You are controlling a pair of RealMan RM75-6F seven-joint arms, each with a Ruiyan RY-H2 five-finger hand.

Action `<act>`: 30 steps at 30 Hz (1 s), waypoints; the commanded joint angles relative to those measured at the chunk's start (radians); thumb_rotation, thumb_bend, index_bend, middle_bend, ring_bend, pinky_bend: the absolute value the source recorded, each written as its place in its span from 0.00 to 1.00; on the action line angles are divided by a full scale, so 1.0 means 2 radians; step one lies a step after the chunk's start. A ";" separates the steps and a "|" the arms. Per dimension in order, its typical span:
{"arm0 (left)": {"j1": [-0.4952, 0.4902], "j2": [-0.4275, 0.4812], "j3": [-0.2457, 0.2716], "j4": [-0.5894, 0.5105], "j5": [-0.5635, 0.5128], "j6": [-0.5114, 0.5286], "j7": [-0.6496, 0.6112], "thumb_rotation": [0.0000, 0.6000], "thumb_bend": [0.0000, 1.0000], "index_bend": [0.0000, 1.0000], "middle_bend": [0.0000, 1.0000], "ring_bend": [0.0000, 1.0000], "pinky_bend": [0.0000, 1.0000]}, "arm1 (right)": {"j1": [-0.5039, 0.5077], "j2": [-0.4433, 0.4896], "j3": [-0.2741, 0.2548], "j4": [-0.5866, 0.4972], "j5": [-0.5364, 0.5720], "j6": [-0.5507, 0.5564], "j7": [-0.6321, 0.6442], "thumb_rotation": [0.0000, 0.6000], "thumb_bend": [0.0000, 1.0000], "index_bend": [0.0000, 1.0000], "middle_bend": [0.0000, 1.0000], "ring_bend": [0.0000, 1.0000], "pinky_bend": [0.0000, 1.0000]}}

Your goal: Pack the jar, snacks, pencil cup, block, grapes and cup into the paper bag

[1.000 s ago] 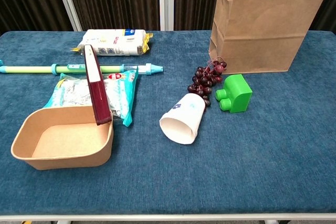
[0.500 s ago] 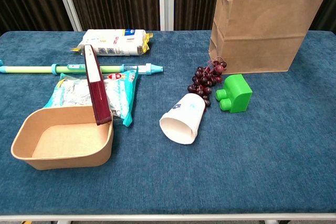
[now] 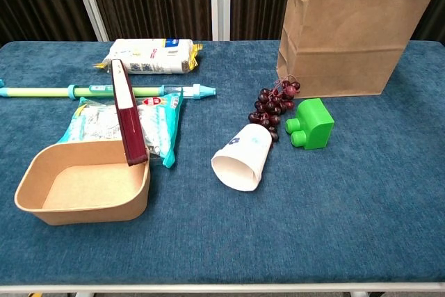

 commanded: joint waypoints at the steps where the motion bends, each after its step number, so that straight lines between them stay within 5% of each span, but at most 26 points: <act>1: 0.000 0.001 0.000 -0.001 0.000 0.000 0.001 1.00 0.04 0.22 0.17 0.13 0.14 | -0.016 0.015 0.013 -0.035 -0.040 0.040 0.045 1.00 0.09 0.04 0.19 0.01 0.12; 7: -0.002 0.003 -0.002 -0.006 0.002 0.001 0.007 1.00 0.04 0.22 0.17 0.13 0.14 | -0.059 0.048 -0.002 -0.120 -0.177 0.119 0.151 1.00 0.09 0.08 0.28 0.08 0.16; 12: -0.003 0.005 -0.002 -0.011 0.006 0.004 0.012 1.00 0.04 0.22 0.17 0.13 0.14 | -0.089 0.080 -0.062 -0.173 -0.299 0.141 0.202 1.00 0.09 0.18 0.35 0.16 0.26; 17: -0.002 0.008 -0.002 -0.015 0.007 0.008 0.015 1.00 0.04 0.22 0.17 0.13 0.14 | -0.108 0.097 -0.121 -0.190 -0.361 0.133 0.223 1.00 0.10 0.25 0.40 0.22 0.37; 26: -0.003 0.009 -0.001 -0.019 0.010 0.008 0.019 1.00 0.04 0.22 0.17 0.13 0.14 | -0.111 0.088 -0.165 -0.161 -0.323 0.051 0.187 1.00 0.09 0.27 0.40 0.23 0.40; 30: -0.004 0.008 -0.001 -0.020 0.010 0.007 0.021 1.00 0.04 0.22 0.17 0.13 0.14 | -0.095 0.059 -0.172 -0.135 -0.259 -0.023 0.127 1.00 0.02 0.15 0.32 0.18 0.38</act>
